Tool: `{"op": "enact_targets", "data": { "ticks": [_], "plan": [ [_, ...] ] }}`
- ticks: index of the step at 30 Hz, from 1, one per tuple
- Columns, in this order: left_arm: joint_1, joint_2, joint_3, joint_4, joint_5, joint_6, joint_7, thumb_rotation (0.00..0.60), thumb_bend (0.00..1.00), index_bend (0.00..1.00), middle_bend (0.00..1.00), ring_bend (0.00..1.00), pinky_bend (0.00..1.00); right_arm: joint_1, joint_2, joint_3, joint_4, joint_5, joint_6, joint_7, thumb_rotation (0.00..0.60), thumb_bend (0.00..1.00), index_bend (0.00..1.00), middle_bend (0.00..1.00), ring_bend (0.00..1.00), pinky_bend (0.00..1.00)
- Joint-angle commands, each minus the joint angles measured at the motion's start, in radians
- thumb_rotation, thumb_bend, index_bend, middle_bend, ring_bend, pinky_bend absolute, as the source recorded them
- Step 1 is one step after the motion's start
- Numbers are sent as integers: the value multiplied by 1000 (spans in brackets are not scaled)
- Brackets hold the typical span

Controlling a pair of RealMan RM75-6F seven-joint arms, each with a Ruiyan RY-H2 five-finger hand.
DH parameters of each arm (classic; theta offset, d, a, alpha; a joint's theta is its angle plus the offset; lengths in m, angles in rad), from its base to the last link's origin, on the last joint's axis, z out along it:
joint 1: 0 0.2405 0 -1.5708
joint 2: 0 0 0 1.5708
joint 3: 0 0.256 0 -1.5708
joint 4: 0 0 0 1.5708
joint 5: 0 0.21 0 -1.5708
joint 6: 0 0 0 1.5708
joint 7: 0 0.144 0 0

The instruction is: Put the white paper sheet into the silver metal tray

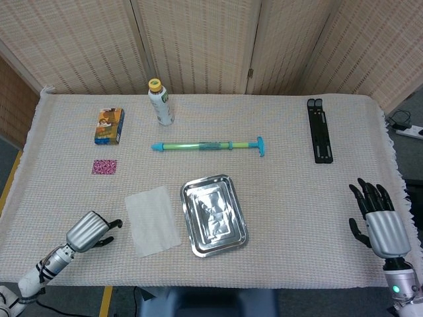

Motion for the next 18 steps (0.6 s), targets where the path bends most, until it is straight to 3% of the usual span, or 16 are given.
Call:
{"op": "enact_targets", "data": {
  "ticks": [1, 18],
  "plan": [
    [-8, -46, 13, 57, -17, 2, -44, 600, 234, 489, 1000, 1000, 1000, 1, -1, 1, 2, 5, -4, -1, 600, 505, 0, 0, 0, 0],
    [-43, -162, 34, 192, -78, -69, -137, 600, 235, 493, 1000, 1000, 1000, 7, 14, 17, 4, 45, -24, 29, 600, 506, 0, 0, 0, 0]
  ]
}}
